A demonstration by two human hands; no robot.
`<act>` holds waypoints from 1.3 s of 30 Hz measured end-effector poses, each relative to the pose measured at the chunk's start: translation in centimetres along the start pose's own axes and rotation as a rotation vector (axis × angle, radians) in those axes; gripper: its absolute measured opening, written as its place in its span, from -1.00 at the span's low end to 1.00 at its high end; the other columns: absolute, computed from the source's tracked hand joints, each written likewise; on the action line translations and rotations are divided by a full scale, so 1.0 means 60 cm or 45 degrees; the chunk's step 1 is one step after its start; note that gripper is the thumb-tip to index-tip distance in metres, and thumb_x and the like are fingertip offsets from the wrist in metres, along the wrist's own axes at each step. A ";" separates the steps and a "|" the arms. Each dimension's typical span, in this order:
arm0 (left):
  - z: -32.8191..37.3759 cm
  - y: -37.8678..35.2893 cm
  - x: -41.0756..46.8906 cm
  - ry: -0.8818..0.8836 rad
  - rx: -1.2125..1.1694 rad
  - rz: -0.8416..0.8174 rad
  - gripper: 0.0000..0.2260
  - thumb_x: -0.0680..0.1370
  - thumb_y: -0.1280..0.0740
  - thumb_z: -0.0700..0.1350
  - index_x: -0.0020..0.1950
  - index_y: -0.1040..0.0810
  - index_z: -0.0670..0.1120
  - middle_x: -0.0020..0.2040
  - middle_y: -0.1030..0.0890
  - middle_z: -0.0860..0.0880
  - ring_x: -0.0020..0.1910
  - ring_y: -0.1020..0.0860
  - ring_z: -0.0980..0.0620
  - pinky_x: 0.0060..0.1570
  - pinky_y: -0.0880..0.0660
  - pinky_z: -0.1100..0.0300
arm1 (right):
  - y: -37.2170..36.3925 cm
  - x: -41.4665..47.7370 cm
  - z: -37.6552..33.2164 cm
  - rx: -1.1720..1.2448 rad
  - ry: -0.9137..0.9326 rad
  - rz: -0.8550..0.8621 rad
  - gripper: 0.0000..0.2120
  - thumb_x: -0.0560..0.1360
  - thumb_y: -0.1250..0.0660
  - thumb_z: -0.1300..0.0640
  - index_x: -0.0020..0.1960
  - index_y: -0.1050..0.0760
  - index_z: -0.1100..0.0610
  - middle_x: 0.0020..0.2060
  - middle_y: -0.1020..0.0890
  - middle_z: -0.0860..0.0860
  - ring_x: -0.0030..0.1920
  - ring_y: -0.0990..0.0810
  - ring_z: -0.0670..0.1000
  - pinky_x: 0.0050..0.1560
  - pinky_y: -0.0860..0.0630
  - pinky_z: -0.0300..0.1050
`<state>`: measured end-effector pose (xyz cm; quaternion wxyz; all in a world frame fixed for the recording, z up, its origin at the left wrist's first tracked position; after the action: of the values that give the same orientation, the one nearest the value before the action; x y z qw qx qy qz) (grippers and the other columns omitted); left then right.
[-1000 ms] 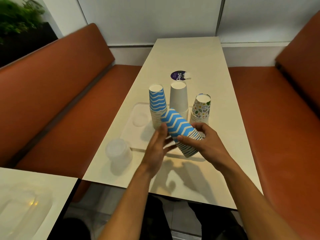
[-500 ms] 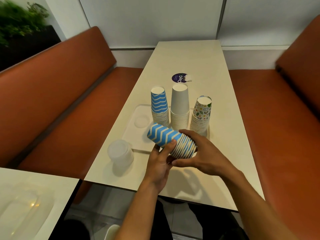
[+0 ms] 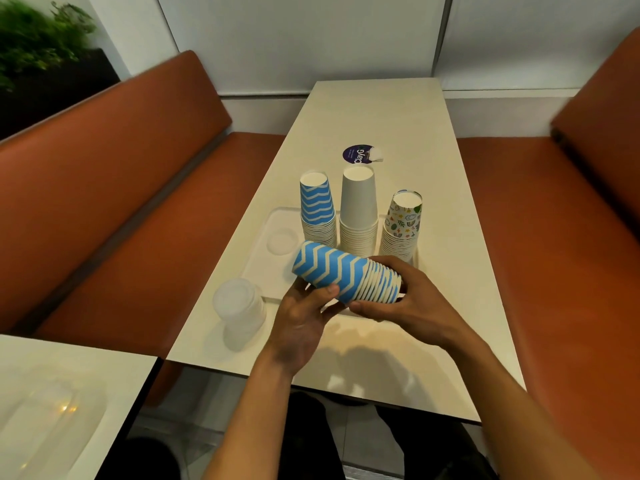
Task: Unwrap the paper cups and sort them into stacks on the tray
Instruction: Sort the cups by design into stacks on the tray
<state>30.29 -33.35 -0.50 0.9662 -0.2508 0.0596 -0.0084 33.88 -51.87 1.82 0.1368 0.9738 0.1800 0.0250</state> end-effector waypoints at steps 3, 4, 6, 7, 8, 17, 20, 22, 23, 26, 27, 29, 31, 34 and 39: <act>0.009 -0.001 0.006 -0.014 0.067 0.013 -0.45 0.38 -0.61 -0.02 0.33 -0.58 -0.09 0.28 -0.65 -0.15 0.30 -0.61 -0.18 0.23 -0.59 -0.02 | 0.000 -0.001 0.001 0.023 -0.011 0.001 -0.37 0.23 -0.66 -0.16 0.25 -0.55 -0.12 -0.04 -0.67 -0.19 -0.05 -0.70 0.00 -0.08 -0.73 0.05; 0.011 -0.001 0.008 -0.016 0.084 0.045 -0.47 0.40 -0.61 0.00 0.31 -0.59 -0.09 0.28 -0.66 -0.14 0.29 -0.62 -0.18 0.24 -0.59 -0.03 | 0.001 -0.001 0.003 -0.012 0.003 0.023 -0.37 0.23 -0.67 -0.18 0.24 -0.54 -0.15 -0.04 -0.66 -0.21 -0.03 -0.69 -0.01 -0.05 -0.72 0.02; 0.013 0.002 0.013 -0.017 0.100 0.134 -0.58 0.48 -0.51 -0.04 0.31 -0.59 -0.08 0.25 -0.68 -0.11 0.26 -0.64 -0.15 0.23 -0.58 -0.03 | 0.004 -0.002 0.007 -0.069 0.019 0.070 -0.36 0.24 -0.68 -0.18 0.24 -0.51 -0.17 -0.02 -0.64 -0.22 0.00 -0.66 -0.03 -0.02 -0.71 -0.06; 0.014 0.004 0.016 -0.019 0.102 0.184 -0.61 0.50 -0.47 -0.05 0.32 -0.58 -0.07 0.23 -0.69 -0.08 0.22 -0.66 -0.12 0.22 -0.58 -0.02 | 0.006 -0.001 0.011 -0.078 0.019 0.088 -0.36 0.24 -0.68 -0.16 0.24 -0.51 -0.18 -0.01 -0.63 -0.22 0.01 -0.66 -0.04 -0.02 -0.70 -0.08; 0.018 0.006 0.019 -0.030 0.101 0.235 -0.61 0.50 -0.47 -0.07 0.32 -0.57 -0.06 0.20 -0.71 -0.06 0.16 -0.68 -0.07 0.21 -0.58 -0.02 | 0.008 -0.002 0.013 -0.077 0.020 0.104 -0.36 0.24 -0.69 -0.14 0.24 -0.50 -0.19 -0.01 -0.63 -0.22 0.00 -0.65 -0.05 -0.02 -0.70 -0.08; 0.177 0.045 0.126 -0.651 0.452 0.635 -0.54 0.40 -0.64 -0.16 0.20 -0.53 -0.04 0.13 -0.69 -0.03 0.06 -0.69 0.11 0.06 -0.60 0.15 | 0.044 0.011 0.037 0.063 -0.005 0.386 -0.34 0.23 -0.72 -0.08 0.24 -0.52 -0.15 -0.01 -0.69 -0.09 -0.08 -0.71 0.03 0.02 -0.68 0.18; 0.208 0.041 0.185 -0.659 0.780 0.616 -0.48 0.27 -0.68 0.08 0.11 -0.51 0.07 0.11 -0.70 0.03 0.10 -0.69 0.06 0.16 -0.62 0.00 | 0.047 0.013 0.038 0.082 -0.008 0.399 -0.34 0.23 -0.72 -0.08 0.24 -0.52 -0.14 -0.02 -0.69 -0.06 -0.12 -0.71 0.06 -0.02 -0.69 0.19; 0.210 0.034 0.215 -0.600 0.979 0.585 -0.45 0.29 -0.67 0.11 0.15 -0.51 0.04 0.14 -0.67 0.07 0.14 -0.66 0.09 0.20 -0.60 0.01 | 0.046 0.015 0.041 0.079 -0.021 0.389 -0.33 0.22 -0.72 -0.09 0.25 -0.51 -0.14 -0.01 -0.69 -0.06 -0.11 -0.71 0.05 -0.01 -0.69 0.19; 0.208 0.031 0.227 -0.570 1.068 0.573 -0.43 0.32 -0.66 0.10 0.20 -0.51 0.00 0.16 -0.66 0.07 0.16 -0.64 0.09 0.21 -0.59 0.04 | 0.045 0.015 0.042 0.077 -0.027 0.381 -0.32 0.22 -0.72 -0.11 0.25 -0.51 -0.15 0.00 -0.69 -0.07 -0.09 -0.71 0.04 -0.01 -0.69 0.19; 0.201 0.020 0.255 -0.468 1.283 0.536 -0.38 0.37 -0.64 0.11 0.30 -0.49 -0.07 0.25 -0.62 0.04 0.20 -0.58 0.07 0.18 -0.54 0.10 | 0.043 0.015 0.044 0.075 -0.039 0.364 -0.31 0.21 -0.72 -0.13 0.25 -0.51 -0.17 0.02 -0.69 -0.08 -0.06 -0.71 0.03 0.01 -0.69 0.19; 0.197 0.017 0.261 -0.432 1.323 0.515 -0.37 0.38 -0.64 0.11 0.32 -0.48 -0.08 0.26 -0.60 0.04 0.18 -0.56 0.08 0.14 -0.51 0.13 | 0.043 0.015 0.045 0.073 -0.042 0.360 -0.32 0.22 -0.72 -0.12 0.25 -0.51 -0.16 0.02 -0.69 -0.08 -0.06 -0.71 0.02 0.02 -0.69 0.19; 0.188 0.015 0.268 -0.373 1.388 0.483 -0.35 0.40 -0.62 0.09 0.38 -0.46 -0.08 0.28 -0.59 0.03 0.14 -0.51 0.12 0.09 -0.46 0.17 | 0.044 0.014 0.045 0.073 -0.048 0.353 -0.33 0.22 -0.72 -0.10 0.25 -0.51 -0.16 0.01 -0.70 -0.09 -0.06 -0.72 0.01 0.02 -0.69 0.18; 0.178 0.018 0.269 -0.328 1.441 0.470 -0.35 0.42 -0.61 0.07 0.41 -0.45 -0.07 0.32 -0.59 0.01 0.13 -0.49 0.12 0.09 -0.44 0.15 | 0.045 0.015 0.046 0.073 -0.058 0.347 -0.33 0.22 -0.71 -0.11 0.25 -0.51 -0.16 0.01 -0.70 -0.07 -0.07 -0.72 0.03 0.01 -0.69 0.17; 0.162 0.028 0.268 -0.262 1.495 0.438 -0.34 0.43 -0.61 0.06 0.43 -0.43 -0.07 0.35 -0.58 -0.01 0.23 -0.54 0.03 0.11 -0.44 0.13 | 0.044 0.015 0.047 0.069 -0.076 0.337 -0.33 0.23 -0.71 -0.10 0.26 -0.50 -0.16 0.02 -0.70 -0.06 -0.07 -0.72 0.03 -0.01 -0.71 0.13; 0.146 0.037 0.268 -0.196 1.502 0.385 -0.32 0.46 -0.59 0.04 0.48 -0.38 -0.06 0.42 -0.55 -0.04 0.37 -0.52 -0.04 0.16 -0.43 0.12 | 0.038 0.015 0.041 0.074 -0.085 0.321 -0.35 0.25 -0.71 -0.08 0.25 -0.51 -0.14 -0.01 -0.69 -0.04 -0.12 -0.72 0.05 -0.09 -0.72 0.02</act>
<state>47.24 -27.90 4.21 0.9342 0.3375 0.0098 0.1155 35.73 -54.26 0.10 0.1103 0.9925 0.0520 0.0042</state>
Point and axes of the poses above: each hand's wrist, its own x-axis towards the middle knuckle, its own y-axis out of the back of the hand, z = x × y, the point moved 4 cm from there along x, towards the middle knuckle
